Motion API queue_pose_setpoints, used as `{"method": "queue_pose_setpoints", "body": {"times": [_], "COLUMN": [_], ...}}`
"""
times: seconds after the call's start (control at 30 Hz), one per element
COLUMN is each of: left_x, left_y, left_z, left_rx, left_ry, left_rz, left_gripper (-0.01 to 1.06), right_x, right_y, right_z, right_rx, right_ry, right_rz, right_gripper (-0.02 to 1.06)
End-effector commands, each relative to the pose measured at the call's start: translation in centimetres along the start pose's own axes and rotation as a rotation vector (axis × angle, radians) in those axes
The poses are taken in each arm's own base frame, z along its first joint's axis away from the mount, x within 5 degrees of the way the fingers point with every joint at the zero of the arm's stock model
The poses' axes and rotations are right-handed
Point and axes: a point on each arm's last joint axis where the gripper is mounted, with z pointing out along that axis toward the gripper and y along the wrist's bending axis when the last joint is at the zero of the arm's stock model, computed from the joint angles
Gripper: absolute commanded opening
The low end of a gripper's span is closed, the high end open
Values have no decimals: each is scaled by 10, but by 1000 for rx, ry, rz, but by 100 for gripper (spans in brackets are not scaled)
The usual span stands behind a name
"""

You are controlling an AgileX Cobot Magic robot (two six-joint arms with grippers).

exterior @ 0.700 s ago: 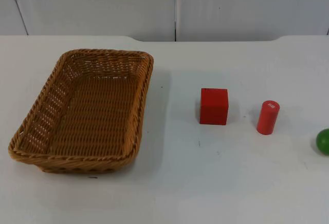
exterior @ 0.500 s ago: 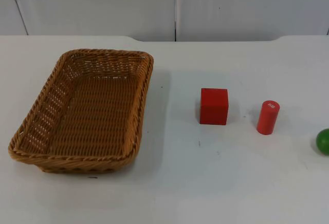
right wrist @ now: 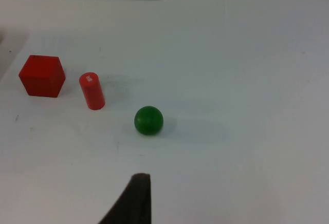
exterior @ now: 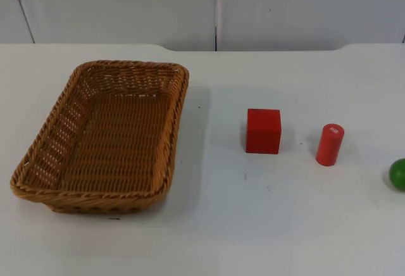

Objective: Pick up the basket with the left hand and place the object to the left of the red cylinder into the basket with the right hand.

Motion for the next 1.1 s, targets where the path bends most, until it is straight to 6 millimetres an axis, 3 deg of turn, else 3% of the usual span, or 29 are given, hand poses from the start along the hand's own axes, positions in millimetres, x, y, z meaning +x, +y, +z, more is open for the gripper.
{"method": "queue_pose_setpoints", "body": {"times": [0.0, 0.37, 0.83, 1.07], "left_x": [0, -5, -60, -68], "left_y": [0, 0, 0, 0], "left_z": [1, -5, -5, 2], "left_rx": [-3, -4, 12, 13], "left_ry": [-8, -28, 41, 82], "left_rz": [-5, -4, -16, -18], "left_gripper": [105, 105, 105, 105], "right_x": [0, 0, 0, 0], "right_y": [0, 0, 0, 0], "right_z": [0, 0, 0, 0], "right_rx": [5, 5, 5, 5], "right_ry": [-1, -1, -1, -1], "right_rz": [-4, -4, -4, -4], "right_gripper": [105, 105, 105, 105]}}
